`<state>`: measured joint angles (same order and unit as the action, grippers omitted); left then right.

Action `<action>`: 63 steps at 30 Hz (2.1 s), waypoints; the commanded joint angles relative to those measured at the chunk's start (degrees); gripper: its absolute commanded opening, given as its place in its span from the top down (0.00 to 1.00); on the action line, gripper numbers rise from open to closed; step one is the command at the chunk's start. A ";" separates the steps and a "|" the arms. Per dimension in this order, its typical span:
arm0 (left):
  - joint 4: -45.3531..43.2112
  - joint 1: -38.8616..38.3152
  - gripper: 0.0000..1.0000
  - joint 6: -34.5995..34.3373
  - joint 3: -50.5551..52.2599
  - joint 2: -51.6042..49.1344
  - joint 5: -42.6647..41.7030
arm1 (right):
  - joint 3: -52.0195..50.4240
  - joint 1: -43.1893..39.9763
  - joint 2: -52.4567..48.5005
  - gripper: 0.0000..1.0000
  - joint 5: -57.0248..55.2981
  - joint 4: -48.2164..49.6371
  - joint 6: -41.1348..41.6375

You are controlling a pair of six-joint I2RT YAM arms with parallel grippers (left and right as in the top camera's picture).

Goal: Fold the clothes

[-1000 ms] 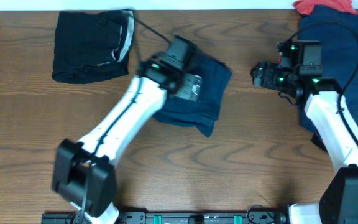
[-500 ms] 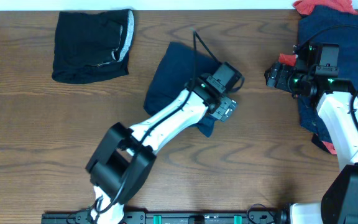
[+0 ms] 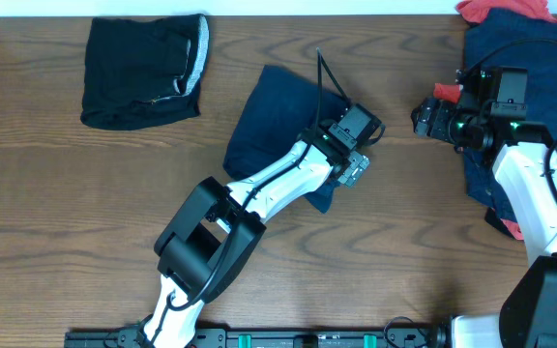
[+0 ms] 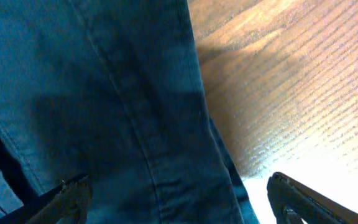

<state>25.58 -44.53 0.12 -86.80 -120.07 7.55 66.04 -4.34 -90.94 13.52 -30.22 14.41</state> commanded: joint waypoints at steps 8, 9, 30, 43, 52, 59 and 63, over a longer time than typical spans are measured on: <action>-0.46 -0.02 0.09 3.15 0.22 -4.66 2.62 | 0.28 -0.37 -0.11 0.14 0.46 -0.07 -0.81; -0.50 -0.02 0.09 3.37 0.22 -4.70 2.62 | 0.28 -0.37 -0.11 0.14 0.46 -0.09 -0.81; 1.16 -0.42 0.85 10.80 0.22 -8.72 3.89 | 0.28 -0.37 -0.11 0.15 0.44 -0.02 -1.42; 5.09 0.04 0.94 10.78 -0.52 -4.37 8.76 | 0.28 -0.37 -0.11 0.16 0.46 -0.09 -1.86; 6.71 4.94 0.94 10.75 -0.57 9.11 10.62 | 0.28 -0.37 -0.13 0.16 0.46 -0.22 -1.86; 6.10 11.34 0.94 10.78 -0.57 18.18 11.67 | 0.28 -0.35 -0.11 0.16 0.46 -0.26 -1.86; 5.16 15.15 0.94 10.82 -0.57 21.14 11.72 | 0.28 -0.35 -0.13 0.17 0.46 -0.26 -1.84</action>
<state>31.53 -31.57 10.57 -87.02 -101.01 17.72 66.04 -4.34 -90.94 13.54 -30.41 13.19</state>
